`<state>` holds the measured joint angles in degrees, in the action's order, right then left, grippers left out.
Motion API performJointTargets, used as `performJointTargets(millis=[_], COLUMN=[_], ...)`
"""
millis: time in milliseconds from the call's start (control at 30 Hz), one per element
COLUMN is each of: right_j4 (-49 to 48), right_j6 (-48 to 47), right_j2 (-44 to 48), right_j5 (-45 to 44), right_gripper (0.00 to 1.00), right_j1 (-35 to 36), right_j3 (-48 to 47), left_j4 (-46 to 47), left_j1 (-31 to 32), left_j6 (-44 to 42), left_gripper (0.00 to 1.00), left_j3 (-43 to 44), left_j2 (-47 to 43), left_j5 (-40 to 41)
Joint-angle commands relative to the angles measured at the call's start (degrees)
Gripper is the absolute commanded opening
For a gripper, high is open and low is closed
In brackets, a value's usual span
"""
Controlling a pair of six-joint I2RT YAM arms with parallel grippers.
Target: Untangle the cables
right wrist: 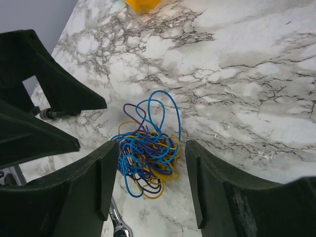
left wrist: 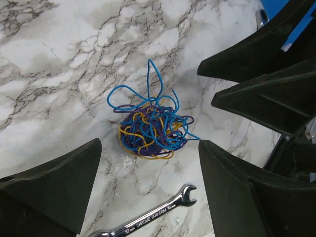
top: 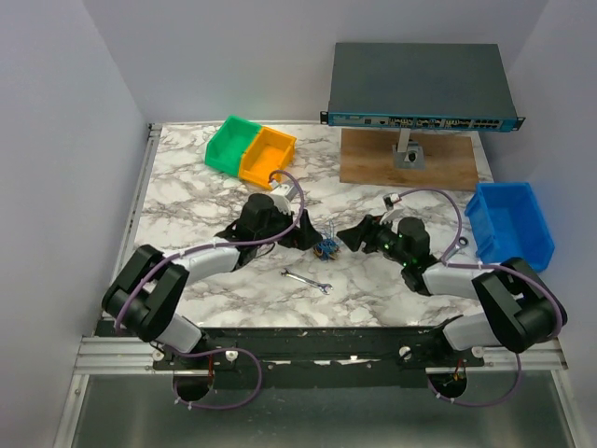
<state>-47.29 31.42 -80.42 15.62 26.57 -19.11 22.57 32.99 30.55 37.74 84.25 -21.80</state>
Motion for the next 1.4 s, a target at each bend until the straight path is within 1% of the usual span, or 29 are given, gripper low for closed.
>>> performJointTargets(millis=[0,300,400,533,567,667,733,800,867,900,933,1033,1100,1200,1367], right_j4=[0.4,2.0,2.2,0.1,-0.1,-0.2,0.0,0.3,-0.8,-0.9,-0.7,-1.0,-2.2,-4.2,-2.6], right_j6=[-1.8,-1.5,-1.3,-0.4,-0.2,-0.3,-0.2,0.0,0.5,0.5,0.4,0.7,0.9,1.4,0.7], right_j2=[1.9,3.5,2.8,1.1,0.6,-1.6,-3.8,-5.6,-6.7,-7.1,-7.3,-7.9,-8.1,-8.0,-7.8], right_j5=[1.5,3.0,4.4,8.1,8.8,10.1,11.1,12.0,13.2,13.4,13.7,14.8,16.5,18.7,18.0], right_gripper=[0.63,0.65,0.64,0.63,0.63,0.63,0.62,0.62,0.60,0.56,0.53,0.51,0.53,0.58,0.59], right_j1=[-0.1,0.0,0.0,0.0,0.0,0.1,0.1,0.3,0.5,0.6,0.8,0.9,0.9,0.9,1.3], right_j3=[0.7,2.3,2.4,2.8,2.7,1.7,0.6,-0.3,-0.6,-0.6,-0.9,-1.3,-1.3,-1.0,-1.5], left_j4=[-6.1,-11.6,-13.2,-14.7,-14.6,-14.6,-14.6,-14.7,-14.6,-14.6,-14.6,-13.8,-13.4,-13.0,-12.1], left_j1=[0.9,1.3,1.7,1.8,1.8,1.8,1.8,1.8,1.8,1.8,1.8,1.7,1.8,1.8,1.8], left_j6=[-3.7,-4.3,-4.5,-4.3,-4.1,-4.0,-3.7,-3.8,-4.1,-4.2,-4.3,-4.4,-4.3,-4.2,-4.1], left_gripper=[0.81,0.76,0.66,0.56,0.53,0.36,0.30,0.18,0.03,0.00,0.00,0.00,0.00,0.00,0.00], left_j3=[3.4,8.9,11.9,14.2,14.2,14.9,15.3,15.5,15.4,15.3,15.1,14.5,14.2,14.0,13.7], left_j2=[2.5,8.1,11.0,13.6,13.8,14.7,15.2,15.1,14.8,14.4,14.2,13.3,13.0,12.5,12.0], left_j5=[0.6,-2.4,-5.8,-7.7,-8.0,-9.5,-10.1,-10.7,-10.9,-10.9,-10.9,-11.0,-11.4,-12.0,-12.9])
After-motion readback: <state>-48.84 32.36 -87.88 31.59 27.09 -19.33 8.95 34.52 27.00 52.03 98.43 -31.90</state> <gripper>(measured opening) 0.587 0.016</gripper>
